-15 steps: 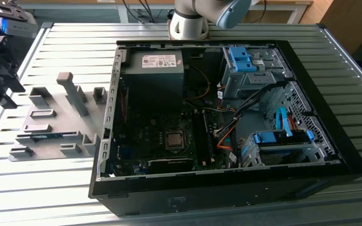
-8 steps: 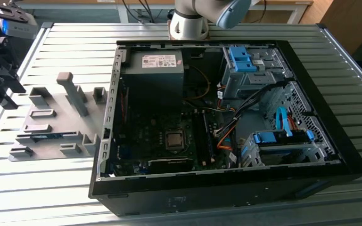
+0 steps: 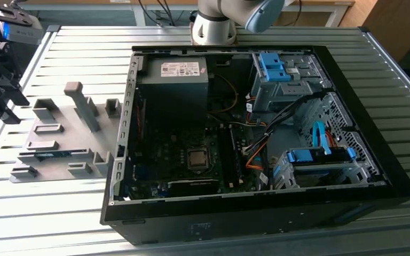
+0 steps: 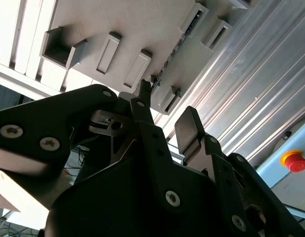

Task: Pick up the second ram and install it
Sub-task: 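Pick up the second ram and move it above second insertion slot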

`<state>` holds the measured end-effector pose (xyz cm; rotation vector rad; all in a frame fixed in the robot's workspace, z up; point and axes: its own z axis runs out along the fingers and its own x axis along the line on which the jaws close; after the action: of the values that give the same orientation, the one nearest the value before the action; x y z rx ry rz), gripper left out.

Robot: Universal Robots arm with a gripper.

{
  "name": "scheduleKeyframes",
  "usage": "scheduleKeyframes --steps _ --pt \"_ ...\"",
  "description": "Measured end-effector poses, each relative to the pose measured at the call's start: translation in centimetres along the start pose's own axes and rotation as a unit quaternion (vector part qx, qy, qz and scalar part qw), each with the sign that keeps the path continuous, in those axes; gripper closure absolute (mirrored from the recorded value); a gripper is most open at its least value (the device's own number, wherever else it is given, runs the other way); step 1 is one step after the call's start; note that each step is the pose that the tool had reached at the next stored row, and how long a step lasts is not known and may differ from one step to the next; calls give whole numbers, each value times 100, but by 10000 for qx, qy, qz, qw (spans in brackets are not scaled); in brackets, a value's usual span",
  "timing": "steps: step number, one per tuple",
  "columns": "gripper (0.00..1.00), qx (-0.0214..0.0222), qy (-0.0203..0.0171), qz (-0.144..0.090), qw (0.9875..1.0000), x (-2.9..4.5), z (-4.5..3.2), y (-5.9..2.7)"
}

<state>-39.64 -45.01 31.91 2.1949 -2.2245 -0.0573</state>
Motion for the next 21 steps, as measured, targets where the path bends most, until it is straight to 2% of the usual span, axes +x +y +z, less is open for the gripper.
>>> scheduleKeyframes --steps 6,10,13,21 --pt "53 3 2 0 10000 7 32 1" --pt "53 9 2 1 10000 30 102 3" --pt "53 30 0 62 10000 33 149 9" --pt "53 31 0 75 10000 36 274 12"
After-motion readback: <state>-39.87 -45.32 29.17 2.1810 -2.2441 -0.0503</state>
